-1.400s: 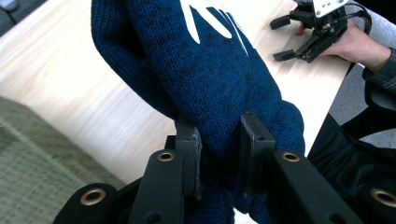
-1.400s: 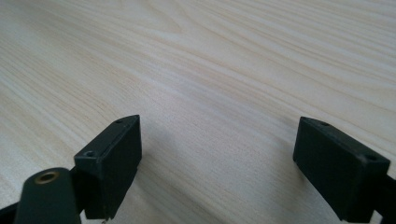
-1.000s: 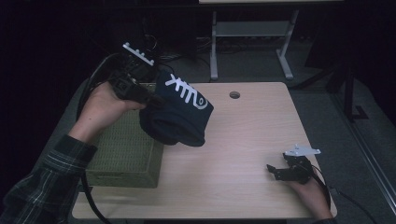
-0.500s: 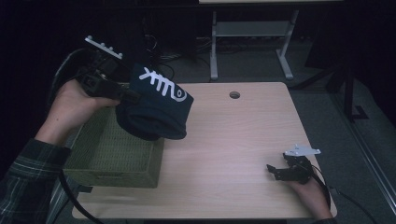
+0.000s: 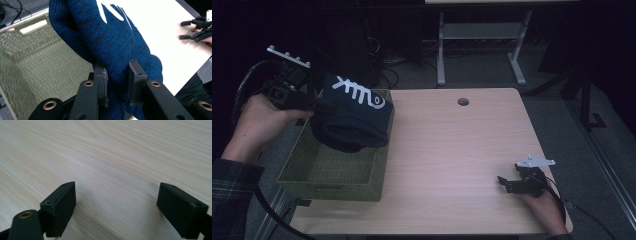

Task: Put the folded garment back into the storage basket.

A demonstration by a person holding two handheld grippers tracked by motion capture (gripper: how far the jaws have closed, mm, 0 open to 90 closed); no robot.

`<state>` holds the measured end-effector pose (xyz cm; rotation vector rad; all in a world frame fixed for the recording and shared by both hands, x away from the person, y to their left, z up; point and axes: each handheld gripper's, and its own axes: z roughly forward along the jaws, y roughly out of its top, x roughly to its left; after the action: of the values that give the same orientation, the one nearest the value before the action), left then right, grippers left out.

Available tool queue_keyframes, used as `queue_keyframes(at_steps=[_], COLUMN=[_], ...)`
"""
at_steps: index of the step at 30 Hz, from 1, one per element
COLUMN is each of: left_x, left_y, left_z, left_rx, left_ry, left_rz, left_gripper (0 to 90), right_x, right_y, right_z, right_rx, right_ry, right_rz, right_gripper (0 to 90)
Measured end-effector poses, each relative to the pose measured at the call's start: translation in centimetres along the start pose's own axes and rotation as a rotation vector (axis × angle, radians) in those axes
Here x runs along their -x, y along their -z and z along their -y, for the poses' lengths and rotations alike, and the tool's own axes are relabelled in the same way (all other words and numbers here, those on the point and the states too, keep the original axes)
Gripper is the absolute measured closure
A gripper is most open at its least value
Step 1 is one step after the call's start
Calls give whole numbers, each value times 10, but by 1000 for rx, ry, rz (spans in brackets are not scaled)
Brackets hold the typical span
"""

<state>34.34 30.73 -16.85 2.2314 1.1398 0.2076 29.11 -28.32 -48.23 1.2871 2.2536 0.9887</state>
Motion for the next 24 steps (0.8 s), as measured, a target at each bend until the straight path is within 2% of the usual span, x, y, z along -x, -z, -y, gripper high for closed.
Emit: queue_keyframes(at_steps=[10, 19, 24], left_x=[-20, -39, -47], left_y=[-6, -29, -35], left_z=[23, 47, 58], left_rx=[-9, -43, -58], left_ry=[58, 102, 119], left_rz=[-8, -5, -9], left_gripper=[727, 728, 728], right_x=[0, 0, 0], right_y=[0, 0, 0], right_z=[0, 0, 0], right_rx=[0, 0, 0], right_ry=[0, 0, 0], right_rz=[0, 0, 0], right_gripper=[153, 153, 153])
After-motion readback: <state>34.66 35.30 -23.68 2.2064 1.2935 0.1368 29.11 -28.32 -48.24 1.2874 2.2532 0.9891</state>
